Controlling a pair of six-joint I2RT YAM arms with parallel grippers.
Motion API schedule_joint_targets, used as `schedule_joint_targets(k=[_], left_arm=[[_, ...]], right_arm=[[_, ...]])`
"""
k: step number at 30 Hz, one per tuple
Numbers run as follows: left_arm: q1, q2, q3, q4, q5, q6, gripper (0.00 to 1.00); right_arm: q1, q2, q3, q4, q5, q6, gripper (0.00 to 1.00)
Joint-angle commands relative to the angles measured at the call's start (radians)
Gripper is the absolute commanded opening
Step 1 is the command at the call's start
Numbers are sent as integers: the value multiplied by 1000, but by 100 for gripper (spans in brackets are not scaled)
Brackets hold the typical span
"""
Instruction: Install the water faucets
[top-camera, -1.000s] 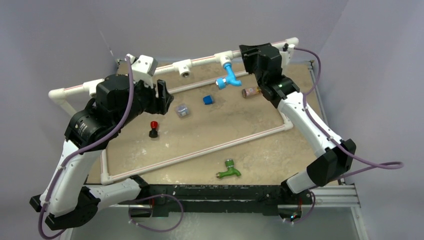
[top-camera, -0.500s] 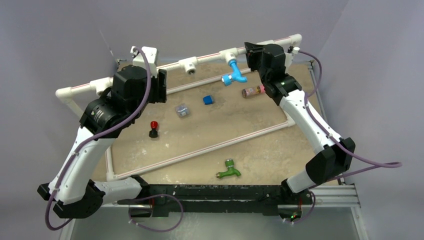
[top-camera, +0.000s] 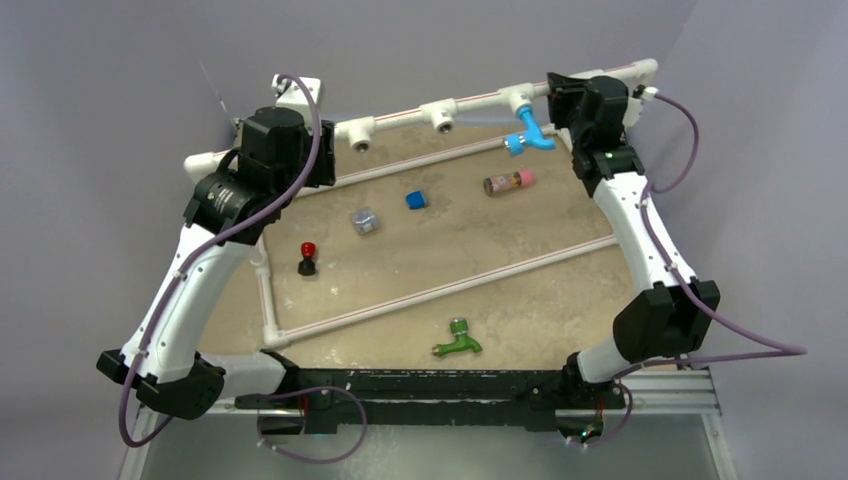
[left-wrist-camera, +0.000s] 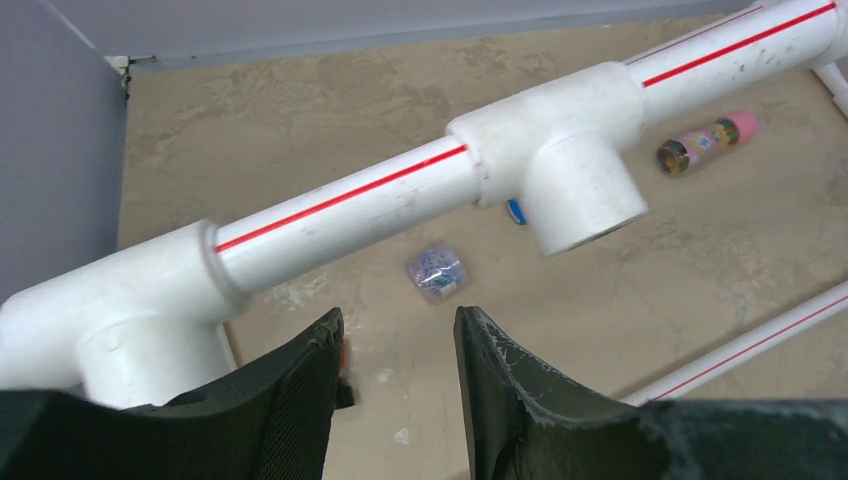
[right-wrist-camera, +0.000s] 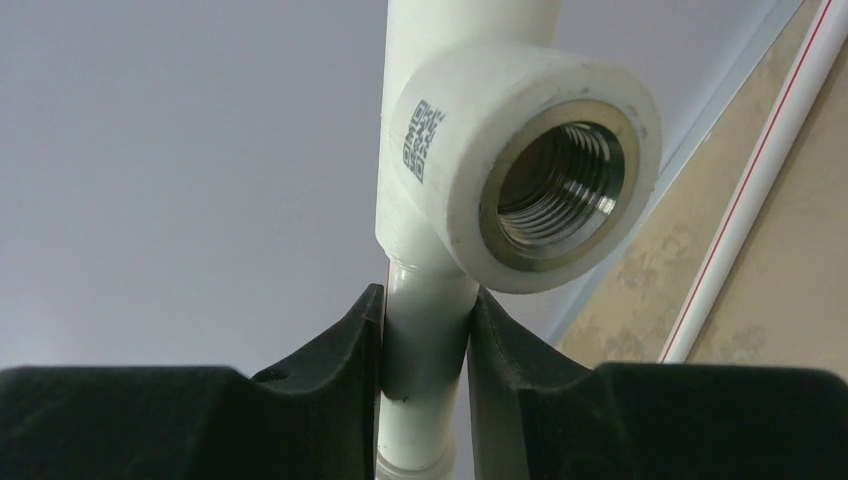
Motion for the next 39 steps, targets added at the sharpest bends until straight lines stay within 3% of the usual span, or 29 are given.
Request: schedule_joint_targets(k=[1,9,17,28,33,39], left_arm=[[12,-15,38,45,122,-39,43],[12,-29,77,25,220,-63,43],[12,-79,57,-2,259,-62,44],[13,-119,57,-14,282,-54,45],[12,-127,38,-14,300,-58,45],[13,-144,14,-11,300,-58,45]], right_arm=[[-108,8,10,49,89,-139,0],[-252,97,84,107,-42,-234,0],[-312,259,261,93,-240,-341,0],[-308,242,176,164,-237,-331,0],[-307,214,140,154,-260,-347,15],[-307,159,125,98,-304,-381,53]])
